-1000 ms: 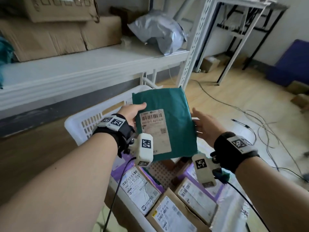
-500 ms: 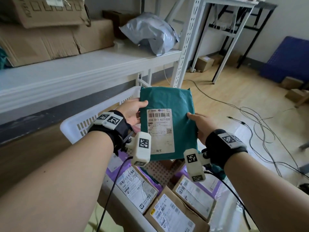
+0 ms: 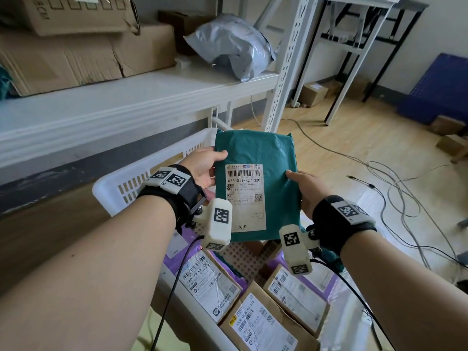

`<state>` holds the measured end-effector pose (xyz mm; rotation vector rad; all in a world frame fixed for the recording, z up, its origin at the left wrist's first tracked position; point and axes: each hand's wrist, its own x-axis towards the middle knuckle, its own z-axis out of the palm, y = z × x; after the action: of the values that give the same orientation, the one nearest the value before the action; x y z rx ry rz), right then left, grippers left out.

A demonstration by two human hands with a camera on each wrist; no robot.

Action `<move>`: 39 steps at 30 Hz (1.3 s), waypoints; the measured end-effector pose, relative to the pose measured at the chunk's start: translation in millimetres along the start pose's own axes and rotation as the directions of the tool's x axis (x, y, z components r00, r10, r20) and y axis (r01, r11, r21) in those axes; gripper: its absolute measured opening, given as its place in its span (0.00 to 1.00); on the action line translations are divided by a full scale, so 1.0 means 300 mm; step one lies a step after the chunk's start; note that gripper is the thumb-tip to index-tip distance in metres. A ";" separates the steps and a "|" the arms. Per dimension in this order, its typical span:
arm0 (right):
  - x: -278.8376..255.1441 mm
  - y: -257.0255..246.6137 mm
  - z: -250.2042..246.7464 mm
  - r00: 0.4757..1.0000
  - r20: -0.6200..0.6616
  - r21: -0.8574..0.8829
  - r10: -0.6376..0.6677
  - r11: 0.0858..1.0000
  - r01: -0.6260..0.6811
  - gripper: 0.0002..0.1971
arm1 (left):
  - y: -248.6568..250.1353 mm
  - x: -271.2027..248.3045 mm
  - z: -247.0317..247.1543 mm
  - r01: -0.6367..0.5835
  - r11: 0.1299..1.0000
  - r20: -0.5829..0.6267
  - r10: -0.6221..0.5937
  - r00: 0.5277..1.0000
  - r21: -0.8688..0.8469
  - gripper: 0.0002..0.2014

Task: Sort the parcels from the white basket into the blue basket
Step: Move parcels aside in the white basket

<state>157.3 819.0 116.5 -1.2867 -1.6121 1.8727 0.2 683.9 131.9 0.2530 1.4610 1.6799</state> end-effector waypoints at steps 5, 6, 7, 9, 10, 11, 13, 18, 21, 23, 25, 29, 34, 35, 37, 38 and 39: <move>0.001 -0.030 -0.008 0.997 0.035 -0.006 -0.066 0.998 0.066 0.07 | 0.006 0.002 0.006 -0.040 0.999 0.013 0.039 0.999 0.018 0.12; 0.003 -0.047 -0.015 0.994 0.038 0.000 -0.103 0.995 0.104 0.07 | 0.015 0.006 0.006 -0.084 0.996 -0.015 0.084 0.996 0.004 0.12; 0.006 -0.067 -0.023 0.989 0.032 0.014 -0.142 0.990 0.141 0.06 | 0.026 0.014 0.004 -0.130 0.991 -0.055 0.128 0.990 -0.031 0.13; 0.016 -0.100 -0.047 0.982 -0.010 0.039 -0.189 0.981 0.189 0.06 | 0.048 0.031 -0.009 -0.188 0.968 -0.138 0.166 0.976 -0.167 0.12; 0.021 -0.106 -0.060 0.982 -0.033 0.038 -0.184 0.982 0.185 0.05 | 0.056 0.039 -0.022 -0.196 0.951 -0.171 0.157 0.973 -0.241 0.10; 0.024 -0.106 -0.071 0.985 -0.046 0.032 -0.165 0.985 0.167 0.04 | 0.059 0.047 -0.036 -0.194 0.934 -0.198 0.138 0.970 -0.299 0.09; 0.024 -0.087 -0.084 0.994 -0.037 0.005 -0.105 0.994 0.106 0.03 | 0.051 0.063 -0.067 -0.173 0.913 -0.233 0.090 0.968 -0.369 0.07; 0.020 -0.038 -0.045 0.996 0.086 -0.030 0.035 0.999 -0.032 0.10 | 0.027 0.103 -0.111 -0.118 0.878 -0.260 -0.007 0.966 -0.464 0.07; 0.018 -0.028 0.007 0.982 0.183 -0.044 0.056 0.998 -0.048 0.09 | 0.013 0.120 -0.109 -0.108 0.872 -0.259 -0.021 0.966 -0.477 0.07; 0.021 -0.025 0.038 0.979 0.195 -0.094 0.058 0.995 -0.040 0.07 | -0.004 0.133 -0.103 -0.091 0.880 -0.248 -0.031 0.968 -0.466 0.08; 0.037 -0.020 0.060 0.983 0.177 -0.114 0.046 0.993 -0.026 0.06 | -0.023 0.147 -0.098 -0.079 0.886 -0.244 -0.040 0.969 -0.457 0.06; 0.114 0.025 0.088 0.990 0.119 -0.032 0.071 0.997 -0.068 0.06 | -0.073 0.222 -0.130 -0.078 0.939 -0.319 -0.035 0.947 -0.334 0.05; 0.248 0.139 0.136 0.972 0.078 -0.010 0.221 0.975 -0.220 0.09 | -0.173 0.317 -0.208 0.032 0.998 -0.382 -0.047 0.923 -0.046 0.15; 0.277 0.159 0.147 0.968 0.074 -0.020 0.241 0.970 -0.240 0.09 | -0.203 0.334 -0.227 0.067 0.998 -0.385 -0.068 0.920 -0.016 0.14; 0.346 0.201 0.178 0.958 0.071 -0.040 0.278 0.960 -0.276 0.09 | -0.247 0.374 -0.268 0.151 0.988 -0.381 -0.127 0.916 0.034 0.06; 0.383 0.219 0.196 0.954 0.067 -0.044 0.293 0.956 -0.291 0.09 | -0.257 0.396 -0.284 0.187 0.981 -0.374 -0.153 0.915 0.057 0.03; 0.420 0.237 0.213 0.948 0.061 -0.042 0.311 0.950 -0.309 0.09 | -0.263 0.420 -0.297 0.207 0.976 -0.382 -0.165 0.909 0.070 0.02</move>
<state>60.1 855.3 -2.9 -1.5848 -1.5502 2.0989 -96.2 705.0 -10.7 -0.1581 1.8001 1.5492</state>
